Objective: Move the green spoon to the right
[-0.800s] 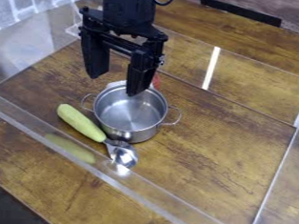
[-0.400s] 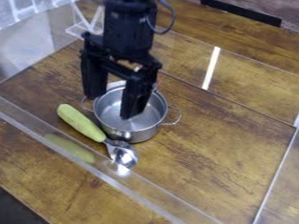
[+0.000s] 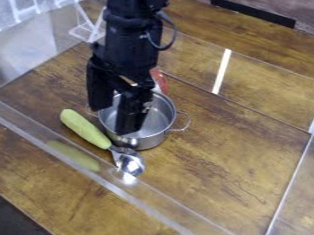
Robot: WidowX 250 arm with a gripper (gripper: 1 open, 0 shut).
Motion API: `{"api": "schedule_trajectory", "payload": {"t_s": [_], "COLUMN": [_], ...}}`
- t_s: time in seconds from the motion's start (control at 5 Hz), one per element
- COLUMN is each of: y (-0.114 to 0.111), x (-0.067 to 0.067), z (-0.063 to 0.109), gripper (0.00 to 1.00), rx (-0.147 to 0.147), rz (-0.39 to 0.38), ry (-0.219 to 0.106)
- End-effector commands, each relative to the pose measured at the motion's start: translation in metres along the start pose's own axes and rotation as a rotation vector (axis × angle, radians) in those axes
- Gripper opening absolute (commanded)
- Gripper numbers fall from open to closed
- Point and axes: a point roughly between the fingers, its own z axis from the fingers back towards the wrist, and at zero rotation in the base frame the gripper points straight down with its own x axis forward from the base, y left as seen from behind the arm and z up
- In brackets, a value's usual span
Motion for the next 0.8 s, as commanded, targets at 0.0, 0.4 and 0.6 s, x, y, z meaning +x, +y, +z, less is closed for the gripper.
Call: {"api": "schedule_trajectory", "payload": {"t_s": [0.0, 0.4, 0.6], "y": [0.010, 0.045, 0.051], "x": [-0.003, -0.014, -0.016], "z": [0.015, 0.017, 0.006], "gripper": [1.00, 1.00, 1.00], "rx": [0.036, 0.081, 0.112], "rz": [-0.068, -0.225, -0.328], "ry": [-0.069, -0.105, -0.118]}}
